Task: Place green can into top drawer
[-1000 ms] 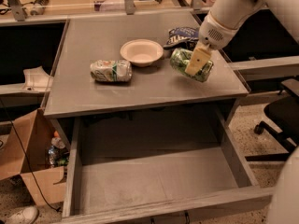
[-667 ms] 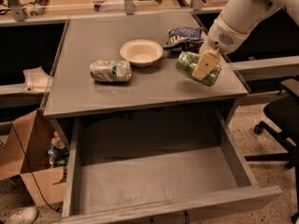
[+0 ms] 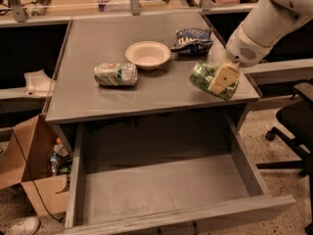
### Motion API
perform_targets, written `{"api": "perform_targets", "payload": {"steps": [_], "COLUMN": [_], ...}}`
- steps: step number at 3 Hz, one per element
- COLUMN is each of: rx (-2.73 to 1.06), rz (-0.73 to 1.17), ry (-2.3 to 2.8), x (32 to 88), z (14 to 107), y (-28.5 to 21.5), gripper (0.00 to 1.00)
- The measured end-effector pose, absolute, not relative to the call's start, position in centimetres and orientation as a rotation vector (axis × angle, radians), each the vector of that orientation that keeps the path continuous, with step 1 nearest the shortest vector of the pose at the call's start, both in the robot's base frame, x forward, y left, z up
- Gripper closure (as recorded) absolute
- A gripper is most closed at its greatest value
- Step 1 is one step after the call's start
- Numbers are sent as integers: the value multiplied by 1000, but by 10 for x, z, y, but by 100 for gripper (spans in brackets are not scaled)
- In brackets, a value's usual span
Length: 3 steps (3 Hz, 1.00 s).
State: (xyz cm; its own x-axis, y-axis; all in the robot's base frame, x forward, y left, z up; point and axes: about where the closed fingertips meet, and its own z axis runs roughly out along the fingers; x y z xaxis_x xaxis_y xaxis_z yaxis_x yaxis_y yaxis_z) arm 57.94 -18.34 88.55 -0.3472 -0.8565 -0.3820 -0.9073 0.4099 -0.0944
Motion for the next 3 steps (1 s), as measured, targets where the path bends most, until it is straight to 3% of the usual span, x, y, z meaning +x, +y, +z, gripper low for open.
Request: {"api": "perform_targets", "payload": {"steps": [2, 3], "rx": [-1464, -1455], "rz": [205, 257], "ry": [2326, 2344], "x": [547, 488], "z": [879, 864], "y": [-186, -195], "gripper": [100, 100]}}
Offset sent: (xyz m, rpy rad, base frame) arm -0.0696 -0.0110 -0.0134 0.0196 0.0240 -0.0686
